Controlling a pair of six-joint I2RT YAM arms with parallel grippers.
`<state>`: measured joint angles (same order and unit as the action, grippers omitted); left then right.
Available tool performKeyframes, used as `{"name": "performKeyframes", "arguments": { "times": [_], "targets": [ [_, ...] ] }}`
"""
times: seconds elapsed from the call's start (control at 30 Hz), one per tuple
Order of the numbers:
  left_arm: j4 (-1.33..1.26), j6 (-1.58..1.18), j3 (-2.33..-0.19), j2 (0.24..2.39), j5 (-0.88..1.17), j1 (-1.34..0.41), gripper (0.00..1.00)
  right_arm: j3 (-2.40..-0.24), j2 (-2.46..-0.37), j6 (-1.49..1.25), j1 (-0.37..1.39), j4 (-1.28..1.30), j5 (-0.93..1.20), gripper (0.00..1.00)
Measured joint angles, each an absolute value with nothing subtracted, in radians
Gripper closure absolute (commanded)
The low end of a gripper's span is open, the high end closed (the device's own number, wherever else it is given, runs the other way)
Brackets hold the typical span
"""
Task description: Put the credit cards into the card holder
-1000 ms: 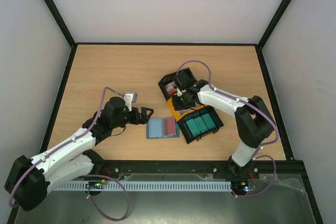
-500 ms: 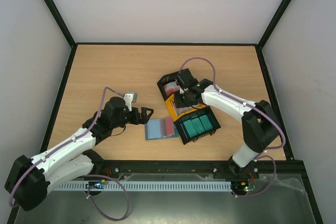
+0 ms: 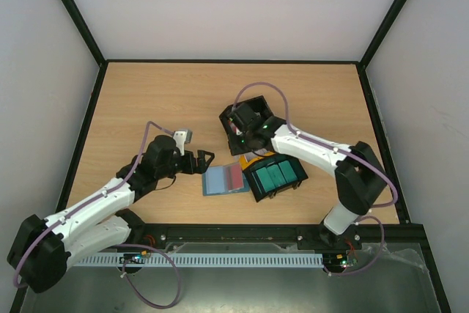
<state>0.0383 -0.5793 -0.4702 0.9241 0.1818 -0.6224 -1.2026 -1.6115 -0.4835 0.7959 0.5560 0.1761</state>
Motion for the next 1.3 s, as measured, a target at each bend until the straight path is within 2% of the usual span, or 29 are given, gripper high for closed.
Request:
{"name": "performKeyframes", "arguments": {
  "times": [0.27,0.77,0.97,1.13,1.3],
  "targets": [
    [0.044,-0.587,-0.47,0.964,0.178,-0.622,0.0,-1.2,-1.737,-0.484,0.831,0.499,0.128,0.98],
    [0.043,-0.632,-0.471,1.01,0.184,-0.622,0.0,-1.176,-1.742,-0.514,0.839,0.516,-0.163,0.98],
    [0.037,-0.652,-0.471,1.019,0.203,-0.622,0.0,-1.139,-1.731,-0.517,0.837,0.523,-0.201,0.98],
    [0.014,-0.678,-0.471,1.024,0.233,-0.624,0.0,-1.082,-1.625,-0.53,0.837,0.499,-0.158,0.98],
    [-0.019,-0.707,-0.458,1.024,0.246,-0.641,0.03,-0.923,-1.37,-0.59,0.837,0.373,-0.028,0.98]
  ]
}}
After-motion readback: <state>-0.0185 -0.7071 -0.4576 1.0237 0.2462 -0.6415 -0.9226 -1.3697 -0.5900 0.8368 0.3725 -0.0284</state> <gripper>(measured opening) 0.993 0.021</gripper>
